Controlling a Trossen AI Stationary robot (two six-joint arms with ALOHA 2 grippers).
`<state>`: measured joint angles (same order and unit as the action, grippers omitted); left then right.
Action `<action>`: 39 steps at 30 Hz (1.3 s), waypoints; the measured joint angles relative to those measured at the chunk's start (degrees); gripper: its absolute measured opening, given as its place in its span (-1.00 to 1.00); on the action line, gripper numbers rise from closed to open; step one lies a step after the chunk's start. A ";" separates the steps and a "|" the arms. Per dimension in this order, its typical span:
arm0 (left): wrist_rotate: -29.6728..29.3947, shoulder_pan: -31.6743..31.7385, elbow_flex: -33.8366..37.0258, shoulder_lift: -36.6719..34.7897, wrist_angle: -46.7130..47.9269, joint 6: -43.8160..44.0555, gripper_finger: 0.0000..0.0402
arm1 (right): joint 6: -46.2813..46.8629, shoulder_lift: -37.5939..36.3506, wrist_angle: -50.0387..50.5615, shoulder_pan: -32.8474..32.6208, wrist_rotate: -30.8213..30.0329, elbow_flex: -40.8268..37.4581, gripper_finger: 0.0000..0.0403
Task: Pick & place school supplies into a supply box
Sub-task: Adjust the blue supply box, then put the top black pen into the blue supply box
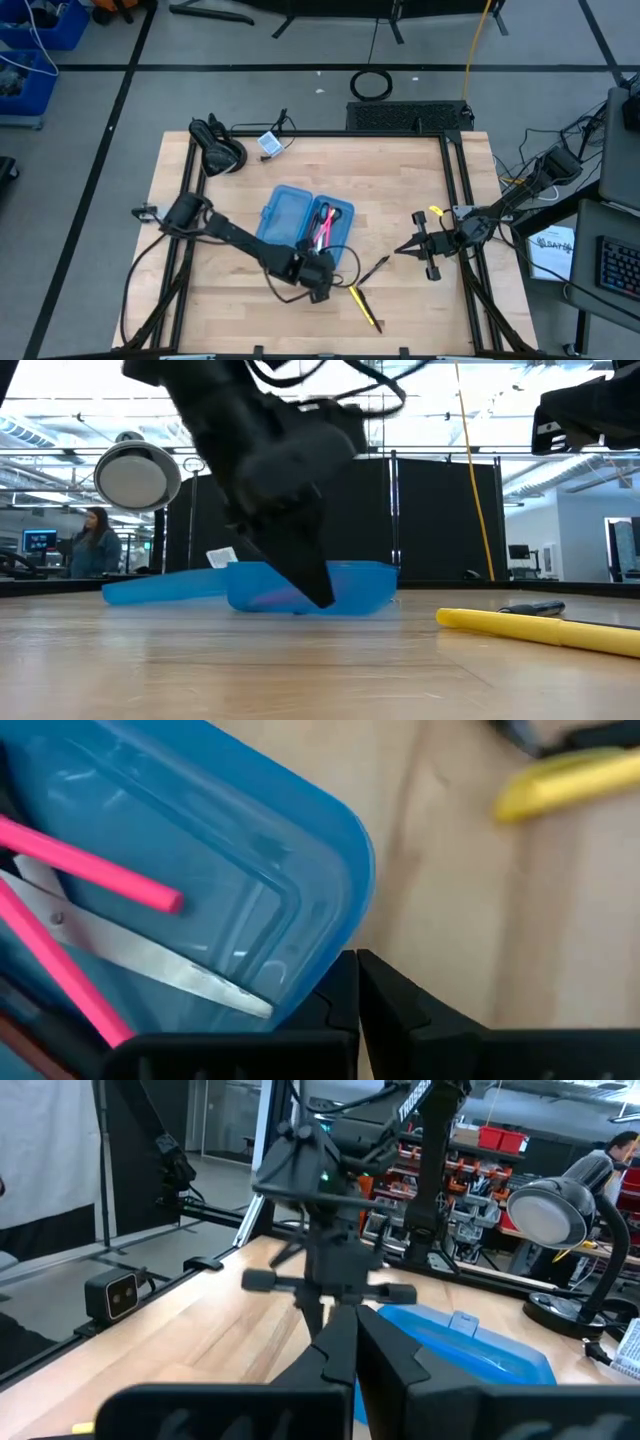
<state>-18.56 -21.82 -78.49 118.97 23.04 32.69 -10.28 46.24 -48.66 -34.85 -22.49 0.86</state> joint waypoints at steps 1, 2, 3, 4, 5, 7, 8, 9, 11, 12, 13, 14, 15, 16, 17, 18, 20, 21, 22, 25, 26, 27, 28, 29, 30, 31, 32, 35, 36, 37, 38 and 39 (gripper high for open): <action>-0.16 0.56 -0.50 0.57 0.03 0.00 -0.97 | 0.08 0.00 0.04 0.00 -0.01 0.00 -1.00; -0.23 1.20 -0.85 1.03 0.00 -0.06 -0.98 | 0.11 0.00 0.04 0.00 -0.01 0.00 -1.00; -0.44 1.75 -0.93 1.19 -0.06 -0.39 -0.98 | 0.12 0.00 0.09 0.00 0.00 0.00 -1.00; -0.46 2.29 -0.91 1.19 -0.04 -0.63 -0.98 | 0.14 0.00 0.31 0.00 0.00 0.01 -1.00; -0.56 2.83 -0.91 1.19 -0.51 -0.70 -0.97 | 0.15 0.00 0.57 0.00 0.01 0.00 -1.00; -0.86 3.92 -0.93 1.08 -0.92 -0.90 -0.95 | 0.16 0.00 0.90 0.00 0.01 0.00 -1.00; -0.88 4.37 -0.93 1.08 -0.82 -1.22 -0.96 | 0.15 0.00 0.90 0.00 0.01 0.01 -1.00; -0.88 4.75 -0.93 1.08 -0.80 -1.67 -0.97 | 0.17 0.00 0.94 0.00 0.01 0.01 -1.00; -0.75 5.28 -0.93 1.08 -0.80 -2.82 -0.98 | 0.18 0.00 0.90 0.00 0.01 0.00 -1.00; -0.61 5.53 -0.93 1.08 -0.83 -3.39 -0.98 | 0.18 0.00 0.90 0.00 0.01 0.00 -1.00; -0.25 5.73 -0.93 1.08 -0.83 -3.82 -0.96 | 0.18 0.00 0.92 0.00 0.01 0.00 -1.00; 0.08 5.85 -0.93 1.08 -0.81 -4.28 -0.95 | 0.20 0.00 0.90 0.00 0.04 0.00 -1.00; 0.08 5.90 -0.93 1.08 -0.78 -4.39 -0.94 | 0.41 0.00 0.90 0.00 0.04 0.00 -1.00; 0.06 5.90 -0.93 1.04 -0.80 -4.61 -0.94 | 0.60 0.00 0.92 0.00 0.04 0.00 -1.00; 0.16 5.86 -0.93 0.67 -0.63 -5.49 -0.95 | 0.61 0.00 0.90 0.00 0.04 0.02 -1.00; 0.61 5.82 -0.93 0.21 -0.38 -7.23 -0.97 | 0.61 0.00 0.90 0.00 0.04 0.02 -1.00; 3.04 5.17 -1.49 -1.37 0.53 -10.89 -0.98 | 1.00 0.00 0.92 0.00 0.04 0.00 -1.00; 4.65 4.56 -1.70 -2.85 1.47 -12.82 -0.98 | 1.55 0.02 0.92 0.00 0.04 0.00 -1.00; 6.17 3.76 -1.93 -4.57 2.49 -15.03 -0.97 | 2.10 0.00 0.88 0.00 0.06 0.00 -1.00; 6.08 -0.81 -2.26 -12.60 5.89 -22.49 -0.96 | 2.33 0.03 0.94 0.00 0.19 0.00 -1.00; 4.33 -2.91 -2.26 -15.62 7.44 -25.46 -0.98 | 2.34 0.02 0.89 0.00 0.18 0.00 -1.00; 2.08 -5.14 -2.20 -18.98 8.32 -28.09 -0.98 | 2.33 0.03 1.26 0.00 0.17 0.00 -1.00; -0.40 -7.43 -1.72 -22.31 8.34 -30.71 -0.98 | 2.32 0.07 1.46 0.00 0.19 0.01 -1.00; -2.85 -9.70 -1.27 -25.46 8.26 -33.47 -0.98 | 2.32 0.09 1.25 0.00 0.19 0.00 -1.00; -5.32 -11.73 -0.87 -28.50 7.52 -36.42 -0.98 | 2.27 0.09 1.38 0.00 0.17 0.00 -1.00; -7.76 -13.50 -0.48 -31.25 5.89 -39.37 -0.98 | 2.25 0.12 1.55 0.00 0.19 0.00 -1.00; -9.92 -14.90 -0.02 -34.08 4.67 -42.05 -0.99 | 2.21 0.15 1.44 0.00 0.17 0.00 -1.00; -12.54 -14.77 1.23 -41.29 0.58 -48.91 -0.99 | 1.33 0.19 1.29 0.00 0.17 0.00 -1.00; -11.97 -13.62 1.83 -43.28 -0.62 -51.00 -0.99 | 0.88 0.20 1.08 0.00 0.19 0.01 -1.00; -10.57 -12.00 2.68 -45.42 -1.07 -53.34 -0.99 | 0.58 0.19 0.64 0.00 0.19 0.02 -1.00; -8.78 -10.06 3.51 -47.07 -2.18 -55.75 -0.99 | 0.47 0.17 0.31 0.00 0.19 0.00 -1.00; -7.14 -7.92 4.40 -48.58 -3.90 -58.18 -0.99 | 0.39 0.20 -0.02 0.00 0.17 0.00 -1.00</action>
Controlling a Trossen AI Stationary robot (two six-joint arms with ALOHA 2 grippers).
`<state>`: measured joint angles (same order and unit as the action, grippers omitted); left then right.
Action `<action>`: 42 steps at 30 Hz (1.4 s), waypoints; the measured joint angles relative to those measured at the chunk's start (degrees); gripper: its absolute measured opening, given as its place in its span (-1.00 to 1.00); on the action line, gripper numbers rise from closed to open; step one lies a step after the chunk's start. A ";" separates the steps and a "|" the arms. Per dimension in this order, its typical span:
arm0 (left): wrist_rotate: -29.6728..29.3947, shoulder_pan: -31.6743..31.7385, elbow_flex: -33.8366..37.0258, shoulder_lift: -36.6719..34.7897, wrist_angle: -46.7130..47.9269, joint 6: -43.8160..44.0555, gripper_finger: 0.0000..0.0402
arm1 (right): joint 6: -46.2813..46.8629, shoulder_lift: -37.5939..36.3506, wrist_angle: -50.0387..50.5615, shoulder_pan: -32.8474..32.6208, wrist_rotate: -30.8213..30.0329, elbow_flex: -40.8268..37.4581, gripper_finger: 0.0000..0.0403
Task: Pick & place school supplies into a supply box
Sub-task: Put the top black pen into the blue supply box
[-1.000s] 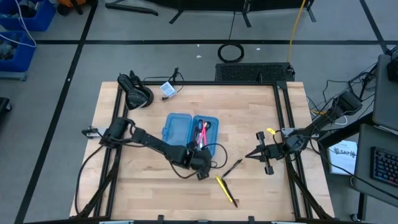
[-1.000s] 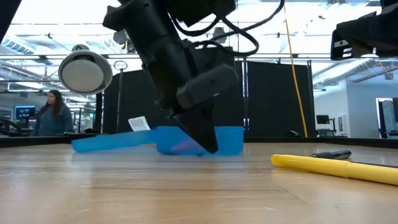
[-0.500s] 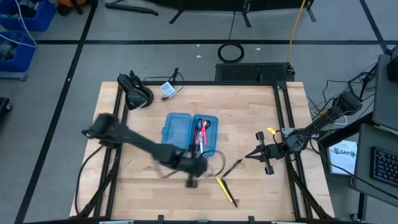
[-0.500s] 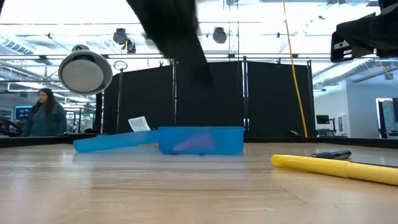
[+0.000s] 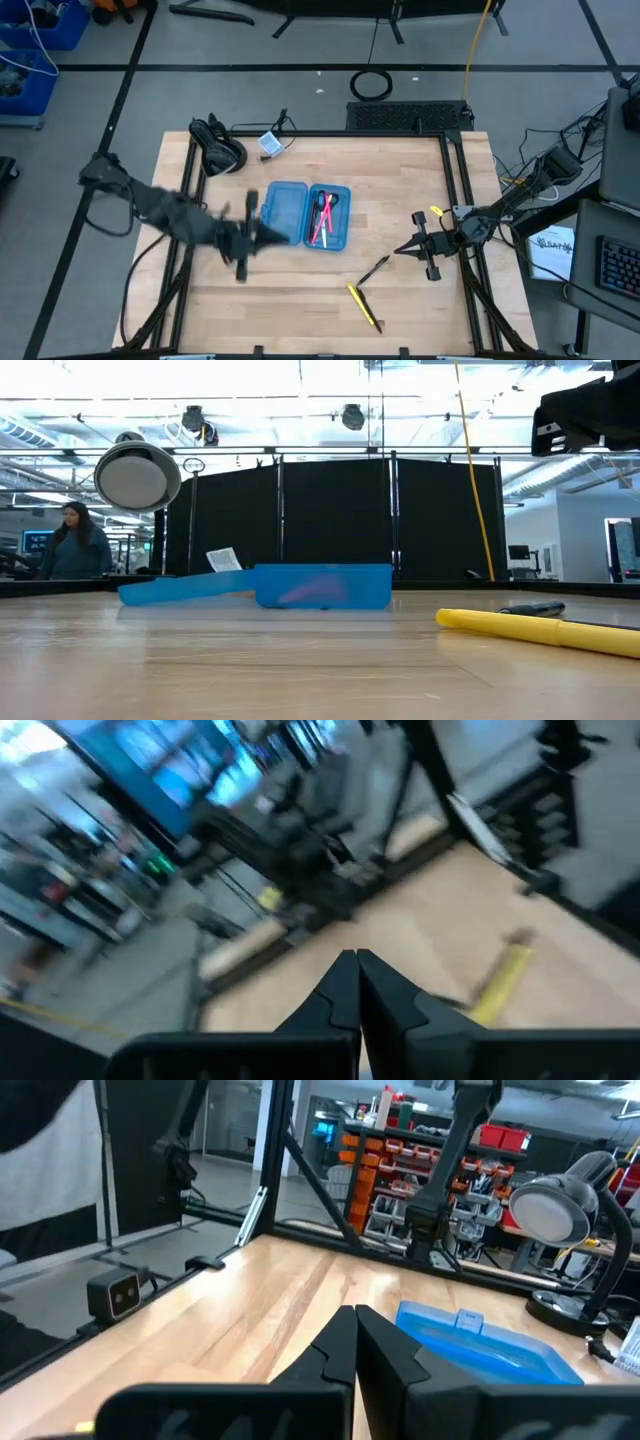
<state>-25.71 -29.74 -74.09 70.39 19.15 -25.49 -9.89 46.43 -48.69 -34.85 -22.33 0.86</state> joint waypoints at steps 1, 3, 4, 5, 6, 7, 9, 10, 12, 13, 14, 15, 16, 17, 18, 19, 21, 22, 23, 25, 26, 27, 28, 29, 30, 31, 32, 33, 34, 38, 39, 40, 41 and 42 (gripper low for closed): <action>1.14 2.20 1.20 -1.66 -1.23 -2.16 -0.99 | 0.04 0.00 -0.58 0.00 0.00 0.00 -1.00; 2.15 6.21 4.61 -5.29 -2.89 -3.97 -0.99 | 0.67 -0.04 -1.51 0.00 -0.02 0.01 -1.00; 2.70 8.18 6.79 -7.33 -4.37 -3.44 -0.99 | 1.52 -0.03 -1.65 0.00 -0.02 0.00 -1.00; 3.55 9.93 9.36 -9.37 -6.37 -1.83 -0.99 | 2.47 -0.02 -1.80 0.00 -0.02 0.00 -1.00; 4.43 11.73 12.19 -11.34 -8.56 0.80 -0.99 | 3.37 -0.04 -2.03 0.00 -0.02 0.00 -1.00; 5.30 13.00 15.33 -13.14 -11.04 4.24 -0.99 | 4.14 -0.04 -2.09 0.00 -0.02 0.00 -1.00; 6.47 14.45 22.22 -16.11 -16.66 12.14 -0.99 | 4.81 -0.04 -2.10 0.00 -0.02 0.00 -1.00; 6.98 14.68 26.04 -17.00 -20.04 15.49 -0.99 | 4.89 -0.04 -2.09 0.00 -0.02 0.00 -1.00; 7.95 14.62 33.70 -17.63 -28.28 19.12 -0.99 | 4.92 -0.03 -2.38 0.00 -0.04 0.00 -1.00; 8.43 14.28 37.41 -17.64 -32.04 19.89 -0.99 | 4.93 -0.02 -2.92 0.00 -0.06 0.00 -1.00; 8.90 13.85 40.98 -17.56 -35.53 20.40 -0.99 | 5.01 -0.04 -3.58 0.00 -0.07 0.00 -1.00; 9.31 13.39 44.35 -17.49 -38.79 21.06 -0.99 | 5.38 -0.02 -4.40 0.00 -0.13 0.00 -1.00; 9.35 12.90 47.30 -17.48 -41.83 21.70 -0.99 | 6.07 -0.02 -5.43 0.00 -0.29 0.00 -1.00; 9.34 12.35 50.12 -17.51 -44.99 22.46 -1.00 | 6.81 -0.04 -6.27 0.00 -0.41 0.00 -1.00; 9.30 11.82 52.77 -17.53 -48.37 23.02 -1.00 | 7.53 -0.04 -6.82 0.00 -0.42 0.00 -1.00; 9.26 11.35 55.24 -17.53 -51.49 23.33 -1.00 | 7.98 -0.04 -7.09 0.00 -0.53 0.00 -1.00; 9.20 10.69 59.67 -17.53 -57.34 24.19 -0.99 | 9.31 -0.04 -7.19 -0.04 -2.82 0.27 -1.00; 9.16 10.43 61.38 -17.53 -59.70 24.83 -0.99 | 10.26 -0.04 -6.61 -0.02 -4.94 0.72 -1.00; 9.03 10.33 62.82 -17.53 -61.42 25.69 -0.99 | 11.14 -0.04 -5.62 -0.02 -7.13 1.47 -1.00; 8.61 10.16 65.48 -17.57 -63.86 26.67 -0.99 | 11.29 -0.06 -1.58 0.02 -9.24 3.70 -1.00; 8.21 10.12 66.54 -17.56 -64.48 27.02 -0.99 | 10.53 0.07 3.55 -0.03 -9.24 6.20 -1.00; 7.78 10.12 67.40 -17.53 -64.82 27.44 -0.98 | 10.45 0.22 8.22 -0.32 -8.80 9.88 -1.00; 7.49 10.12 68.14 -17.55 -64.77 27.81 -0.97 | 10.92 0.14 13.32 -0.56 -8.48 13.79 -1.00; 7.19 10.12 68.75 -17.59 -64.40 28.42 -0.95 | 12.39 0.72 19.39 -0.84 -9.22 17.97 -1.00; 7.21 10.12 69.44 -17.53 -64.18 28.78 -0.94 | 14.65 1.98 25.32 -1.12 -10.90 22.11 -1.00; 7.18 10.12 70.03 -17.53 -63.86 28.93 -0.92 | 16.94 3.79 30.99 -1.40 -12.82 26.15 -1.00; 7.18 10.12 70.29 -17.53 -63.84 28.85 -0.91 | 19.05 6.06 36.05 -1.73 -13.97 30.13 -1.00; 7.18 10.15 70.38 -17.53 -64.21 28.83 -0.91 | 20.93 8.26 40.73 -2.12 -14.16 33.68 -1.00; 7.18 10.16 70.47 -17.57 -64.47 28.77 -0.91 | 22.56 10.63 44.55 -2.49 -14.06 37.53 -1.00; 7.21 10.17 70.21 -17.57 -64.30 25.80 -0.93 | 26.88 20.97 53.40 -4.71 -12.02 52.59 -1.00; 7.23 10.17 70.14 -17.57 -64.53 24.93 -0.94 | 27.96 24.04 55.74 -5.18 -11.31 56.26 -1.00; 7.23 10.17 70.14 -17.57 -64.50 24.19 -0.96 | 29.55 26.86 57.93 -5.59 -10.36 59.66 -1.00; 7.21 10.17 70.14 -17.57 -64.32 23.70 -0.97 | 31.42 29.54 60.77 -5.99 -10.26 63.18 -1.00; 7.21 10.17 70.14 -17.57 -64.21 23.40 -0.98 | 33.66 31.98 63.83 -6.30 -10.27 66.92 -1.00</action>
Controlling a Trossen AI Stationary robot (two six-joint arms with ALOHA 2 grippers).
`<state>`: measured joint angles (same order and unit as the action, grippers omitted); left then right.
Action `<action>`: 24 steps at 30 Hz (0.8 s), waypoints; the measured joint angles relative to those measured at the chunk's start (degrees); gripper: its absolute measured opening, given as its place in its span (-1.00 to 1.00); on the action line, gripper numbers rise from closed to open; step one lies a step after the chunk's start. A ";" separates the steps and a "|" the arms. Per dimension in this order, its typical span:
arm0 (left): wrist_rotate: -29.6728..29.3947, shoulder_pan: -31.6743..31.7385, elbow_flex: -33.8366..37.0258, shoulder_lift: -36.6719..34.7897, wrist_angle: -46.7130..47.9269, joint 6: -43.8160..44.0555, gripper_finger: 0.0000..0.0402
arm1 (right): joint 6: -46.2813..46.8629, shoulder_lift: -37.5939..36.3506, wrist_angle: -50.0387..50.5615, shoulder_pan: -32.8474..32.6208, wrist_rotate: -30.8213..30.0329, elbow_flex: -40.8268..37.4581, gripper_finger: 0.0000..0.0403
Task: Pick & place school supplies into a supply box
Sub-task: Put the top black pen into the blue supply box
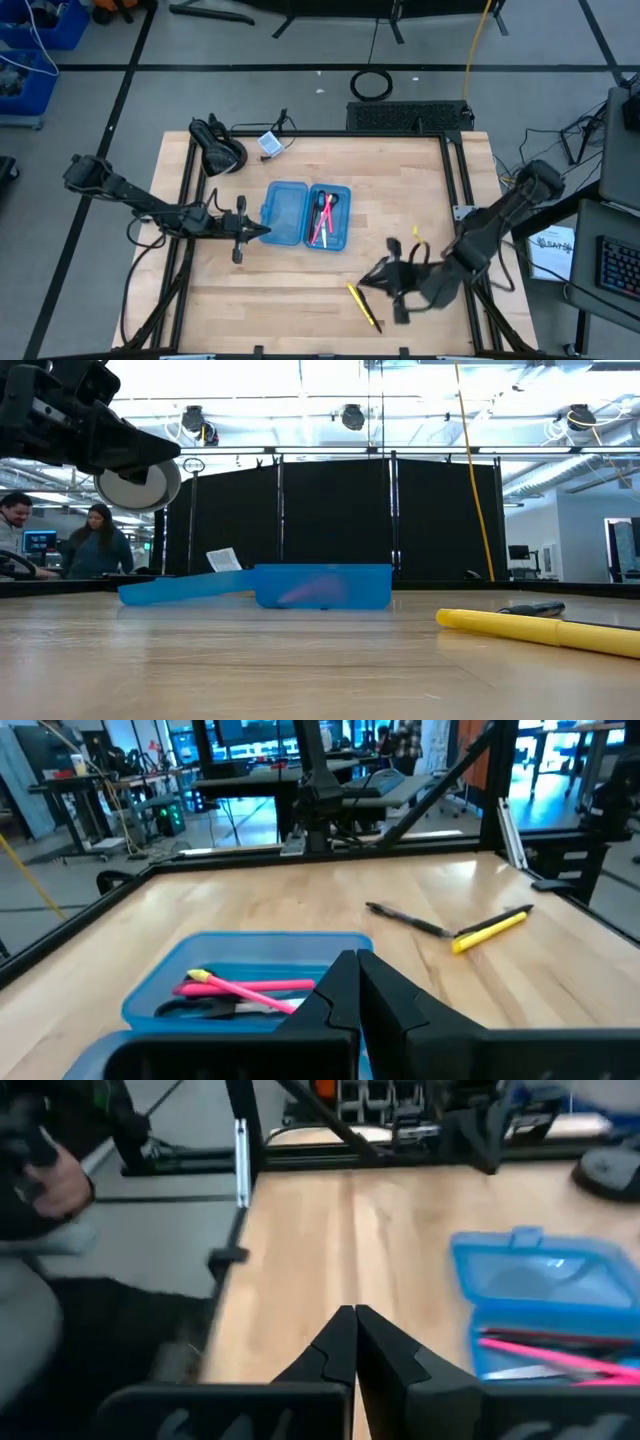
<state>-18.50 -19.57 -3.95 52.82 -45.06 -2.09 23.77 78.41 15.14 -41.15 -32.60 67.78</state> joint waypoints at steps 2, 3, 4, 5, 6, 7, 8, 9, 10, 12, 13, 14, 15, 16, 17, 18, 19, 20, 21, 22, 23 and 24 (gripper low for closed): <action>0.02 0.00 0.00 0.02 -0.02 -0.21 -0.98 | 6.21 4.29 5.84 -0.24 0.82 7.69 -1.00; 0.02 0.00 0.00 0.02 -0.02 -0.23 -0.97 | 9.85 6.14 9.76 -0.14 2.48 11.37 -1.00; -0.04 0.00 0.00 0.02 0.08 -0.55 -0.95 | 13.77 7.94 13.82 0.12 4.27 14.68 -1.00; -0.28 0.00 0.00 0.02 0.21 -1.46 -0.92 | 17.51 9.76 17.52 0.46 6.15 17.78 -1.00; -0.90 0.00 0.00 0.02 0.31 -2.64 -0.90 | 21.29 11.25 20.42 0.87 7.98 20.36 -1.00; -1.50 0.00 0.00 0.02 0.31 -4.05 -0.88 | 25.08 12.53 23.17 1.29 9.57 22.41 -1.00; -2.44 0.00 0.00 0.02 0.29 -5.24 -0.86 | 28.48 13.47 25.90 1.75 10.71 23.88 -1.00; -3.31 0.00 0.00 0.02 0.31 -6.24 -0.84 | 31.58 14.05 27.88 2.14 11.62 24.57 -1.00; -4.21 0.00 0.00 0.02 0.31 -6.97 -0.83 | 35.27 14.51 29.25 2.38 11.83 24.64 -1.00; -5.29 0.00 0.00 0.02 0.68 -8.32 -0.82 | 43.58 15.72 33.38 2.97 11.70 24.34 -1.00; -5.69 0.00 0.00 0.02 1.25 -9.19 -0.82 | 48.12 16.30 34.97 3.33 11.69 23.78 -1.00; -5.95 0.00 0.00 0.03 1.82 -10.04 -0.82 | 52.65 16.75 36.10 3.63 11.71 22.89 -1.00; -6.06 0.03 0.00 0.04 2.30 -10.56 -0.83 | 57.23 17.05 36.90 3.90 11.63 21.75 -1.00; -6.08 0.02 0.00 0.04 2.80 -10.93 -0.83 | 61.81 17.19 37.58 4.07 11.32 20.36 -1.00; -6.10 0.03 -0.02 0.04 3.51 -11.00 -0.82 | 66.23 17.25 38.45 4.13 10.43 18.82 -1.00; -6.10 0.02 -0.02 0.04 4.46 -11.06 -0.82 | 70.44 17.27 39.28 4.07 9.46 17.01 -1.00; -6.10 0.02 -0.02 0.04 5.34 -10.87 -0.82 | 74.36 17.27 40.00 4.00 8.61 15.09 -1.00; -6.10 0.04 -0.02 0.04 6.22 -10.30 -0.82 | 77.70 17.27 40.28 3.90 8.38 12.93 -1.00; -6.10 0.04 -0.02 0.04 6.89 -10.00 -0.82 | 80.97 17.27 40.41 3.61 8.46 10.62 -1.00; -6.08 0.04 -0.02 0.04 7.41 -9.84 -0.82 | 84.51 17.30 40.32 3.24 8.49 8.39 -1.00; -6.08 0.04 -0.02 0.04 7.89 -9.92 -0.82 | 88.10 17.33 40.20 2.77 8.52 6.04 -1.00; -6.08 0.04 -0.02 0.04 8.40 -10.07 -0.82 | 91.47 17.35 39.71 2.25 8.34 3.82 -1.00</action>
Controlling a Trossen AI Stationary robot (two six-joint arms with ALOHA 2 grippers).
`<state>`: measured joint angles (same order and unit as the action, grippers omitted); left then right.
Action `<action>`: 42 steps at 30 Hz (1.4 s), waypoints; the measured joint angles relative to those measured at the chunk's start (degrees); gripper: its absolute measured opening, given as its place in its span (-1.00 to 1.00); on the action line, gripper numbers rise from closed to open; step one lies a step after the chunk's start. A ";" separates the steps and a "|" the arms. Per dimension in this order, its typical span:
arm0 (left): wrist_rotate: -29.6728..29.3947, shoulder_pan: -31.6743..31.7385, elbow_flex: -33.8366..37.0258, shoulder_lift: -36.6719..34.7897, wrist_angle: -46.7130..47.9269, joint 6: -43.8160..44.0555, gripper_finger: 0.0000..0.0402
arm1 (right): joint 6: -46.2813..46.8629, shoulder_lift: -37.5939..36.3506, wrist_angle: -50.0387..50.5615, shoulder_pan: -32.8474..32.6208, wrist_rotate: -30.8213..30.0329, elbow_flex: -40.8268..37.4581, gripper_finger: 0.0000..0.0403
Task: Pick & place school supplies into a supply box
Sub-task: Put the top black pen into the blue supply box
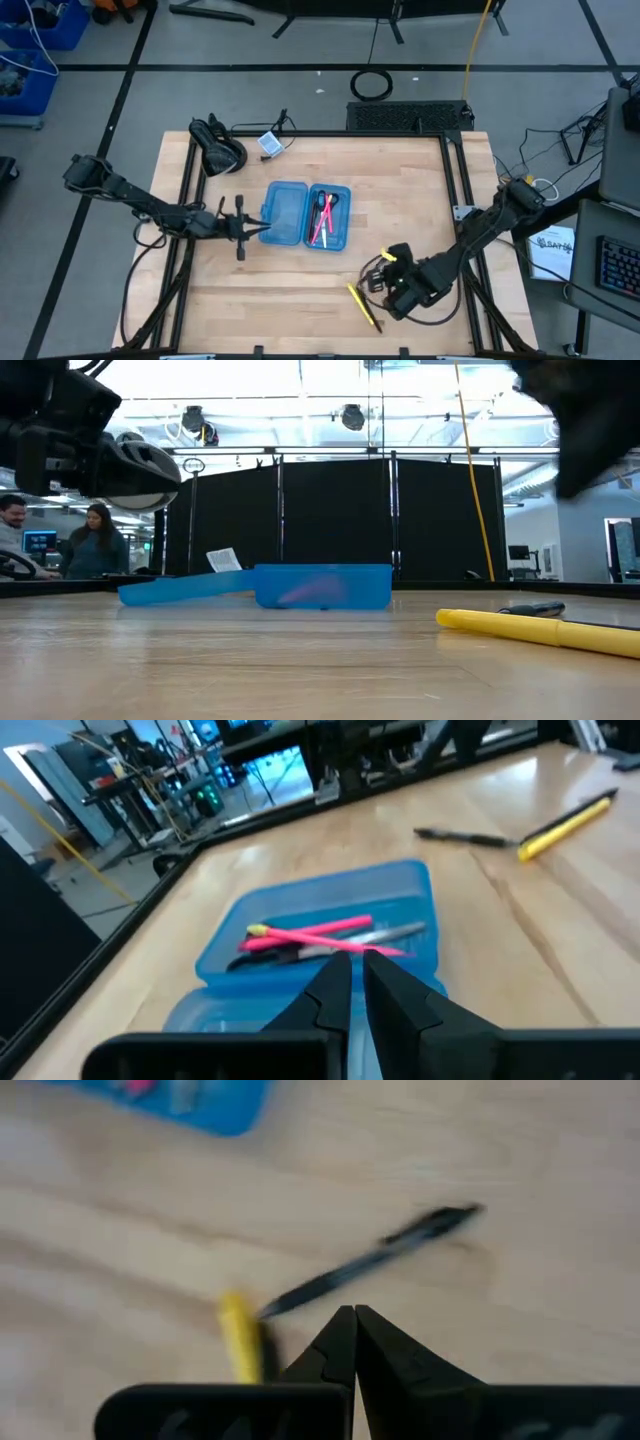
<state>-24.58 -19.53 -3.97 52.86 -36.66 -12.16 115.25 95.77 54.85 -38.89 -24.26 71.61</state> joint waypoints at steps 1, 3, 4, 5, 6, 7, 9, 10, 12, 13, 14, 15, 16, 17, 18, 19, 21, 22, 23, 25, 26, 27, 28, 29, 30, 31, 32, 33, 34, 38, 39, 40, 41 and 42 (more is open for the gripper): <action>0.00 0.00 0.00 0.00 0.67 0.00 -0.81 | 3.04 -0.02 -1.51 -0.47 -0.54 -2.32 -1.00; 0.00 0.00 0.00 0.00 1.74 0.12 -0.81 | 5.28 -0.04 -7.84 -1.07 -0.82 -7.12 -1.00; 0.02 0.00 0.00 0.00 1.98 0.13 -0.81 | 5.37 -0.29 -12.00 -1.02 -0.67 -9.32 -1.00; 0.06 0.00 0.00 0.00 2.31 0.02 -0.81 | 5.49 -0.48 -16.30 -0.76 -0.50 -11.22 -1.00; 0.07 0.00 0.00 0.00 2.61 -0.35 -0.81 | 5.48 -0.66 -20.34 -0.37 -0.96 -12.73 -1.00; 0.07 0.00 0.00 0.00 2.84 -0.82 -0.81 | 5.15 -0.77 -23.99 0.03 -1.84 -13.98 -1.00; 0.04 0.00 0.01 0.00 3.17 -1.69 -0.81 | 3.45 -0.74 -29.80 0.57 -4.68 -15.94 -1.00; 0.04 0.00 0.02 0.00 3.18 -2.29 -0.81 | 2.33 -0.72 -32.23 0.92 -5.96 -16.68 -1.00; 0.04 0.00 0.02 -0.01 3.31 -3.48 -0.81 | -0.27 -0.72 -35.05 1.79 -7.75 -17.37 -0.98; 0.04 0.00 0.02 -0.02 3.55 -4.06 -0.81 | -1.75 -0.72 -35.42 2.14 -8.61 -17.37 -0.97; 0.03 0.00 0.02 0.00 3.58 -4.81 -0.81 | -4.12 -1.01 -35.47 2.51 -8.83 -17.35 -0.96; 0.03 0.00 0.02 0.00 3.55 -5.41 -0.81 | -7.49 -1.34 -35.75 2.90 -8.79 -17.29 -0.94; 0.04 0.00 0.02 -0.02 3.53 -5.88 -0.81 | -11.47 -1.63 -36.76 3.30 -8.75 -17.28 -0.92; 0.02 0.00 0.02 0.00 3.51 -6.01 -0.81 | -14.76 -1.77 -38.67 3.66 -8.65 -17.22 -0.91; 0.02 0.00 0.02 0.00 3.40 -6.07 -0.81 | -18.17 -1.89 -40.75 3.77 -8.67 -17.17 -0.89; 0.02 0.00 0.02 0.00 3.11 -6.13 -0.81 | -21.19 -2.09 -42.52 3.78 -8.68 -17.17 -0.88; 0.03 0.06 0.02 -0.01 2.48 -6.04 -0.81 | -24.71 -2.29 -46.49 3.98 -8.67 -17.17 -0.88; 0.04 0.23 0.02 0.00 2.42 -5.70 -0.81 | -25.49 -2.29 -48.26 4.02 -8.64 -17.10 -0.89; 0.05 0.50 0.02 0.00 2.41 -5.45 -0.81 | -25.83 -2.29 -49.56 4.02 -8.54 -17.08 -0.90; 0.04 1.06 0.02 -0.02 2.31 -4.62 -0.81 | -26.89 -2.26 -51.67 4.02 -8.46 -17.00 -0.94; 0.08 1.39 0.02 0.00 2.33 -3.97 -0.81 | -27.25 -2.25 -51.70 4.04 -7.97 -16.65 -0.97; 0.16 1.72 0.02 0.00 2.33 -3.50 -0.81 | -27.35 -2.25 -51.19 4.07 -6.92 -16.24 -0.98; 0.19 2.05 0.02 0.00 2.33 -2.79 -0.81 | -26.86 -2.25 -49.52 4.07 -6.32 -15.68 -0.99; 0.17 2.37 0.02 0.00 2.35 -2.26 -0.81 | -25.23 -2.25 -46.84 4.07 -6.09 -14.95 -0.99; 0.18 2.60 0.02 0.00 2.33 -2.10 -0.81 | -23.05 -2.25 -43.19 4.04 -6.18 -14.23 -0.99; 0.18 2.81 0.02 -0.01 2.29 -2.05 -0.81 | -21.02 -2.25 -39.49 4.02 -5.97 -13.59 -0.99; 0.17 2.92 0.02 -0.02 2.29 -2.06 -0.81 | -19.93 -2.25 -35.73 4.04 -4.93 -12.98 -1.00; 0.19 3.01 0.02 0.00 2.29 -2.08 -0.81 | -19.98 -2.25 -32.76 4.09 -2.49 -12.55 -1.00; 0.20 3.02 0.02 -0.02 2.34 -2.09 -0.81 | -21.06 -2.25 -29.96 4.17 0.04 -12.15 -1.00; 0.31 3.02 0.02 0.00 2.70 -1.41 -0.81 | -30.76 -2.21 -22.73 4.06 3.78 -10.62 -1.00; 0.28 3.02 0.02 -0.02 2.68 -1.31 -0.81 | -33.02 -2.21 -21.10 4.05 3.69 -9.68 -1.00; 0.29 3.02 0.02 0.00 2.68 -1.29 -0.81 | -35.32 -2.21 -19.68 4.09 3.53 -8.69 -1.00; 0.30 3.02 0.02 -0.02 2.68 -1.27 -0.81 | -37.47 -2.22 -18.28 4.38 3.51 -7.77 -1.00; 0.31 3.02 0.02 -0.02 2.68 -1.25 -0.81 | -39.70 -2.23 -17.21 4.68 3.61 -7.05 -1.00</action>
<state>-24.27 -16.51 -3.95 52.84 -33.98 -13.41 75.55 93.54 37.64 -34.21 -20.65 64.55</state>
